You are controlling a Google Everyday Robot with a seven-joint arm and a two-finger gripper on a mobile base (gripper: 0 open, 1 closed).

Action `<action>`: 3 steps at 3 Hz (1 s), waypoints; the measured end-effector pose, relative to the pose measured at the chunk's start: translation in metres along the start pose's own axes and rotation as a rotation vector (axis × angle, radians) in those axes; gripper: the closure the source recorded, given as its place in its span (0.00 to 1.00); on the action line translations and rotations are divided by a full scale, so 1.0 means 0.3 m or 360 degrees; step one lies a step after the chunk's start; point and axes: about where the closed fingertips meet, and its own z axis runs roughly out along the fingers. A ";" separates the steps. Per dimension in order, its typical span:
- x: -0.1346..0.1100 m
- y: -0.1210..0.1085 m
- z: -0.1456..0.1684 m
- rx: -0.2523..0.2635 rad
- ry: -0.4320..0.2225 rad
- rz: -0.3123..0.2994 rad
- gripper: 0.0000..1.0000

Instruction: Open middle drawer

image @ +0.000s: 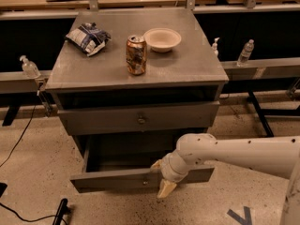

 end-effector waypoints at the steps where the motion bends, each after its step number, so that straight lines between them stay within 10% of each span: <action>1: 0.036 -0.090 -0.005 0.0052 -0.0009 -0.0006 0.33; 3: 0.087 -0.300 0.017 0.0158 -0.0206 0.0111 0.54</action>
Offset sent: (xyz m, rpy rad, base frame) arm 0.1214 -0.0027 -0.0093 0.1985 -0.0260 -0.1108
